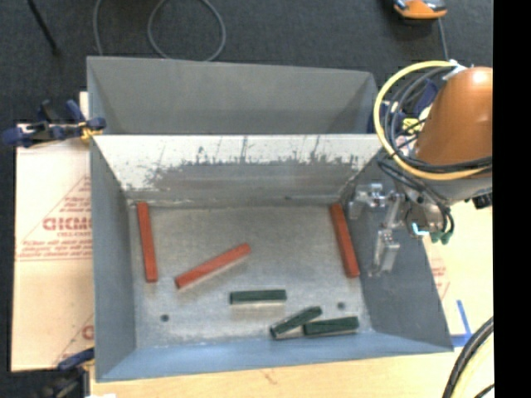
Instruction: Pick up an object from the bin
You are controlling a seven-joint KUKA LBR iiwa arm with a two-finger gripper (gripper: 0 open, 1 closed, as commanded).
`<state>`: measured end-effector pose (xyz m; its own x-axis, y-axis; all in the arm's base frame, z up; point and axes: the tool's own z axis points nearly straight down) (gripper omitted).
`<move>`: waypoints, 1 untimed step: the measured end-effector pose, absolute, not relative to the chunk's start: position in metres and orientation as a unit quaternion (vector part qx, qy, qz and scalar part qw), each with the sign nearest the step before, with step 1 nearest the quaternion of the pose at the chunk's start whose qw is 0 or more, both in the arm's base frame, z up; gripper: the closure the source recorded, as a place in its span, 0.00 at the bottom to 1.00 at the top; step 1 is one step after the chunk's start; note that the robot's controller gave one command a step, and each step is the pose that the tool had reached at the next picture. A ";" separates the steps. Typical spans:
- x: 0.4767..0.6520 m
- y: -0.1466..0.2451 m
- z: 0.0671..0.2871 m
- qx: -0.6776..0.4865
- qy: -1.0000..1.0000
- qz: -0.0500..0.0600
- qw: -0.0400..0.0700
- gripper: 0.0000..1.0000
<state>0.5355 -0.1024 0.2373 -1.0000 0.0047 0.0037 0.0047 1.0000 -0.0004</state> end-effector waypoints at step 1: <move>0.493 -0.062 0.143 0.044 -0.999 -0.001 0.004 0.00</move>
Offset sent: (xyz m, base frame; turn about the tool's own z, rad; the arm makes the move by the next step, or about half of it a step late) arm -0.0405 0.0394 -0.0899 -0.0951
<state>0.4928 -0.0622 0.1435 -0.9961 -0.0880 0.0071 -0.0880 0.9961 0.0023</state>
